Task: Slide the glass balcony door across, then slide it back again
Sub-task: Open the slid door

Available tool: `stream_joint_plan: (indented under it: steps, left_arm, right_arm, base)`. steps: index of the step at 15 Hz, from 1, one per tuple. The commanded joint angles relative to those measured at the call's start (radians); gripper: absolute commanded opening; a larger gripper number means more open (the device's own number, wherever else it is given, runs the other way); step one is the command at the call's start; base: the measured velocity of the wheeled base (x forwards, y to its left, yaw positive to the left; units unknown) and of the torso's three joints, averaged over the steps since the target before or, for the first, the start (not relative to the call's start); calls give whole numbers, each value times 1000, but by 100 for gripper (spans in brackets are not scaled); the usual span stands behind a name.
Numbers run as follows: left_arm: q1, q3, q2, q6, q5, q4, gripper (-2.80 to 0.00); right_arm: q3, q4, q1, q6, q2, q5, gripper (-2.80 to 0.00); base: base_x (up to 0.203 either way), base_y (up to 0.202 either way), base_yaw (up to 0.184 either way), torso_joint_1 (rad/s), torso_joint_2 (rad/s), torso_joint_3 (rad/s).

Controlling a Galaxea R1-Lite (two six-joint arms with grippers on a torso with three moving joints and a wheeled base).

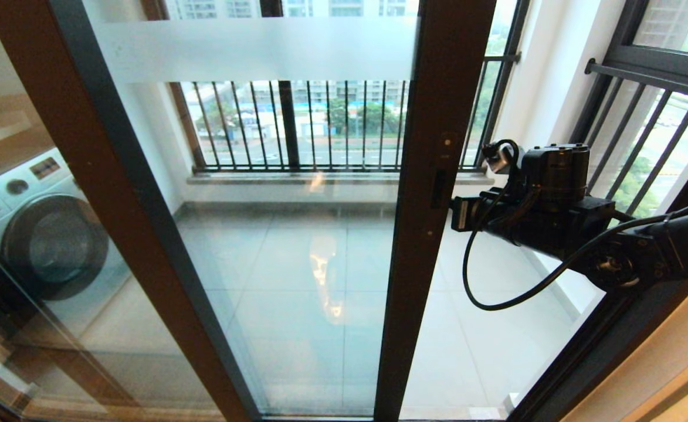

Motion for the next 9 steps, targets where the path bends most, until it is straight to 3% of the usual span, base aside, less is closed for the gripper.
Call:
stream_joint_plan:
  steps: [1, 9]
  left_arm:
    - [0, 0, 0, 0, 0, 0, -280]
    - [0, 0, -2, 0, 0, 0, -280]
  right_arm:
    - [-1, -4, 3, 1, 0, 3, -280]
    - [-1, -4, 37, 1, 2, 3, -280]
  base:
    - [0, 0, 0, 0, 0, 0]
    - [0, 0, 0, 0, 0, 0]
